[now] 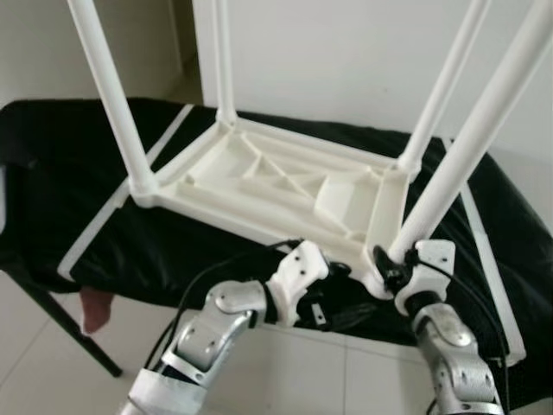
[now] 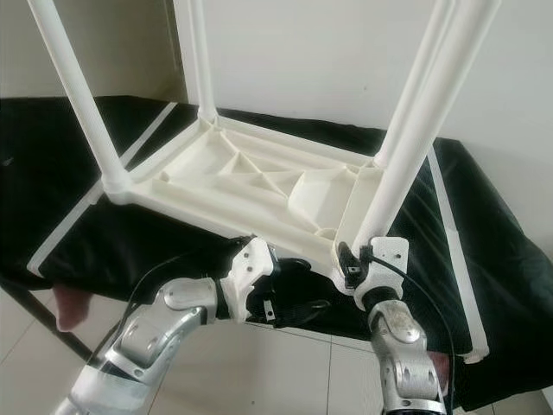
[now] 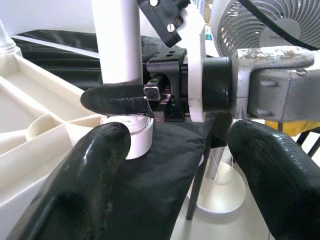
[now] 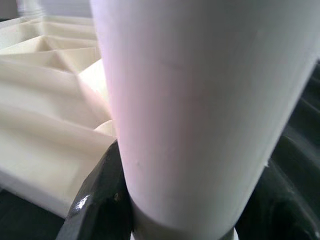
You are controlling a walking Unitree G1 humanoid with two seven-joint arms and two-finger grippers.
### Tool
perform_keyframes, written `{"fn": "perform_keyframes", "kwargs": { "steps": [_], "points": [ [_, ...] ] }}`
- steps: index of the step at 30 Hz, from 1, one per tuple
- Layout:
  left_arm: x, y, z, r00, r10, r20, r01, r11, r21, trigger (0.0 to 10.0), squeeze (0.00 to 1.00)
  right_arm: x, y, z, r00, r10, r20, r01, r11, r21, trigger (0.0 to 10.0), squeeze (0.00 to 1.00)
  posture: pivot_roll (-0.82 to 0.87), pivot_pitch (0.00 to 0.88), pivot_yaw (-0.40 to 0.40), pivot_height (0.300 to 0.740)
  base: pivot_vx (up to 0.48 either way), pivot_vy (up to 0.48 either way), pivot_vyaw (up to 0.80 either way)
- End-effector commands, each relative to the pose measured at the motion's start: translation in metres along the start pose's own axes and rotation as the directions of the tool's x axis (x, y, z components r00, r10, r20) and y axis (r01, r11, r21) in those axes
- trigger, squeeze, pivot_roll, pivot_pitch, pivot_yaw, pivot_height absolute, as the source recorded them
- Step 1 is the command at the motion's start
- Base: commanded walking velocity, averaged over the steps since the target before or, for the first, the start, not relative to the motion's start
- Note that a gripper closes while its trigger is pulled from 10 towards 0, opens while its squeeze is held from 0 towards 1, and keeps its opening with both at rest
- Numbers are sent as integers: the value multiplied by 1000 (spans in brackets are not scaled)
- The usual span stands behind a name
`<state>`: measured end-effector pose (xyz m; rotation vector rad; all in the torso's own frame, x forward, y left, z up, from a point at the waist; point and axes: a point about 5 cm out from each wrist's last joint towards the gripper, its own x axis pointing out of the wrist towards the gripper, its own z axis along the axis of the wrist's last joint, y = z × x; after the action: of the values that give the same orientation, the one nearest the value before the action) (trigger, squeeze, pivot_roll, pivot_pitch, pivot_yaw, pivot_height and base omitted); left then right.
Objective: Building children table
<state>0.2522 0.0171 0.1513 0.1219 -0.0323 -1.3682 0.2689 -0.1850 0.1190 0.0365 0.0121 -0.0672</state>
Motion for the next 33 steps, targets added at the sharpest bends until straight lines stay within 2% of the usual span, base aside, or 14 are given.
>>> {"fn": "perform_keyframes", "kwargs": {
  "steps": [1, 5, 8, 9, 19, 20, 21, 22, 28, 29, 33],
  "points": [
    [1, -2, 3, 1000, -7, 6, 7, 1000, 6, 10000, 0, -5, -3, -7, 985, -171, -30, 171, 985, 2, 10000, 0, -9, 4, -43, 740, 0, 0, 0],
    [2, -2, 3, 1000, -6, 9, 6, 1000, 5, 10000, 0, -7, 9, -13, 958, -282, -57, 284, 958, 37, 10000, 0, -3, 5, -47, 740, 0, 0, 0],
    [2, -2, 3, 1000, -6, 10, 6, 1000, 6, 10000, 0, -6, 13, -14, 957, -282, -64, 286, 956, 60, 10000, 0, -1, 6, -48, 740, 0, 0, 0],
    [1, -3, 3, 1000, -5, 13, 5, 1000, 2, 10000, 0, -5, 18, -9, 968, -247, -42, 250, 966, 74, 10000, 0, -6, 5, -42, 740, 0, 0, 0],
    [1, -2, 3, 1000, -6, 7, 6, 1000, 4, 10000, 0, -8, 18, -5, 976, -215, -23, 216, 973, 84, 10000, 0, -5, 7, -45, 740, 0, 0, 0],
    [1, -3, 3, 1000, -7, 8, 7, 1000, 3, 10000, 0, -8, 16, -3, 978, -209, -10, 209, 974, 83, 10000, 667, -6, 7, -45, 740, 0, 0, 0],
    [1, -3, 3, 1000, -8, 8, 8, 1000, 2, 10000, 0, -8, 15, -1, 979, -205, -1, 204, 976, 82, 10000, 667, -6, 7, -45, 740, 0, 0, 0],
    [1, -4, 2, 1000, -9, 8, 9, 1000, 1, 10000, 0, -8, 14, 0, 980, -199, 7, 198, 976, 87, 10000, 1000, -7, 7, -45, 740, 0, 0, 0],
    [1, -4, 3, 1000, -8, 9, 8, 1000, 1, 10000, 0, -8, 6, 6, 993, -113, 42, 109, 990, 88, 10000, 1000, -8, 7, -42, 740, 0, 0, 0],
    [1, -3, 3, 1000, -9, 7, 9, 1000, 4, 10000, 0, -9, 0, 9, 995, -74, 62, 70, 995, 68, 10000, 1000, -8, 6, -40, 740, 0, 0, 0],
    [1, -3, 3, 1000, -9, 7, 9, 1000, 4, 10000, 0, -9, -6, 10, 998, 7, 64, -10, 999, 44, 10000, 1000, -10, 6, -36, 740, 0, 0, 0]
  ]
}}
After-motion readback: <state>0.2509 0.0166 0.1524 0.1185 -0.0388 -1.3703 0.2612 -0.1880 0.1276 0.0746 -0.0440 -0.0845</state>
